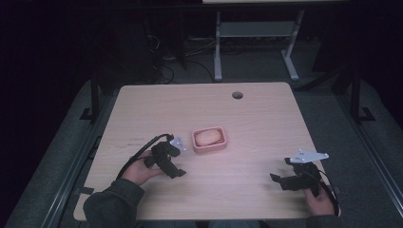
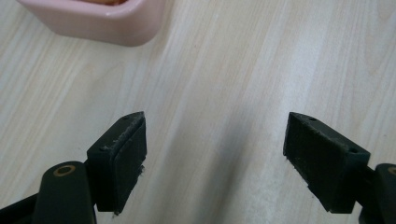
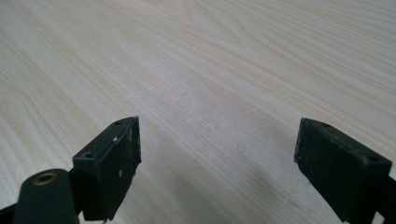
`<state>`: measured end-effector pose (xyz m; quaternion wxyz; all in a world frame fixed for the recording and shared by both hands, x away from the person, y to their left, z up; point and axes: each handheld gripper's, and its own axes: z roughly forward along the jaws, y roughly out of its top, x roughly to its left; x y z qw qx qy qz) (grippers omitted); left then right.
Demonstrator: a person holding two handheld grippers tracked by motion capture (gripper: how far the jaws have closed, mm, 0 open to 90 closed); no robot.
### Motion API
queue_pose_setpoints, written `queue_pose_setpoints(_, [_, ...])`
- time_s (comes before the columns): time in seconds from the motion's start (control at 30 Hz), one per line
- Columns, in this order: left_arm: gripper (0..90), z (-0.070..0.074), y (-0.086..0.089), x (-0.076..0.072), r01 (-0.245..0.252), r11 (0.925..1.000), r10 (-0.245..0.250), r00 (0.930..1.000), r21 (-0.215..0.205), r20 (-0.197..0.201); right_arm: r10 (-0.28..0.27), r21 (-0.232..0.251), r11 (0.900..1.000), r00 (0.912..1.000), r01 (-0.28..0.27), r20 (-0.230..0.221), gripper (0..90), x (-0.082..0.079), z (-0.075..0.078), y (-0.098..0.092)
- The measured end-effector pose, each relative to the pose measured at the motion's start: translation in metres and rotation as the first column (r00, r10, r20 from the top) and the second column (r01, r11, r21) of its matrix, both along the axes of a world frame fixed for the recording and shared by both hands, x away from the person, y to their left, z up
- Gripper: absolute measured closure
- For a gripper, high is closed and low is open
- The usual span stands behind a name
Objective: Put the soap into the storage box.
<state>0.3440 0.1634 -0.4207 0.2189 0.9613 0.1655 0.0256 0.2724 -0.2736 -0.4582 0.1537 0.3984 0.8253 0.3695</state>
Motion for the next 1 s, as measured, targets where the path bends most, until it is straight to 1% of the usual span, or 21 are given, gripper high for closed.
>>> queue_pose_setpoints(0.03, [21.3, -0.001, 0.001, -0.001, -0.009, 0.9999, 0.009, 1.0, -0.009, -0.003, 0.0, 0.0, 1.0, 1.0, 0.0, 0.0, 14.1, 0.0, 0.0, 0.0])
queue_pose_setpoints(0.17, [21.2, 0.0, 0.006, -0.005, -0.008, 1.0, 0.008, 1.0, -0.002, 0.001, 0.001, 0.0, 1.0, 1.0, -0.001, -0.001, 14.1, 0.0, 0.0, 0.0])
queue_pose_setpoints(0.2, [21.2, 0.0, 0.008, -0.008, -0.015, 0.9998, 0.015, 0.9999, -0.009, 0.0, 0.002, -0.001, 1.0, 1.0, -0.002, -0.002, 14.1, 0.0, 0.0, 0.0])
queue_pose_setpoints(0.33, [21.2, 0.0, 0.012, -0.011, -0.018, 0.9998, 0.018, 0.9998, -0.009, 0.003, 0.001, -0.001, 1.0, 1.0, -0.001, -0.002, 14.1, 0.0, 0.0, 0.0])
queue_pose_setpoints(0.7, [21.2, -0.005, 0.025, -0.02, -0.034, 0.9994, 0.033, 0.9994, -0.012, -0.005, 0.001, -0.007, 1.0, 1.0, -0.001, -0.007, 14.1, 0.0, -0.001, 0.001])
queue_pose_setpoints(0.77, [21.2, -0.005, 0.027, -0.022, -0.031, 0.9995, 0.031, 0.9995, -0.011, 0.0, 0.001, -0.008, 1.0, 1.0, -0.001, -0.007, 14.1, 0.0, -0.001, 0.001])
queue_pose_setpoints(0.93, [21.3, -0.007, 0.033, -0.028, -0.041, 0.999, 0.041, 0.9992, -0.021, -0.001, 0.001, -0.008, 1.0, 1.0, -0.001, -0.007, 14.1, 0.0, -0.001, 0.001])
queue_pose_setpoints(1.0, [21.3, -0.008, 0.035, -0.029, -0.038, 0.9991, 0.038, 0.9993, -0.018, 0.0, 0.0, -0.008, 1.0, 1.0, 0.0, -0.008, 14.1, 0.0, -0.001, 0.002])
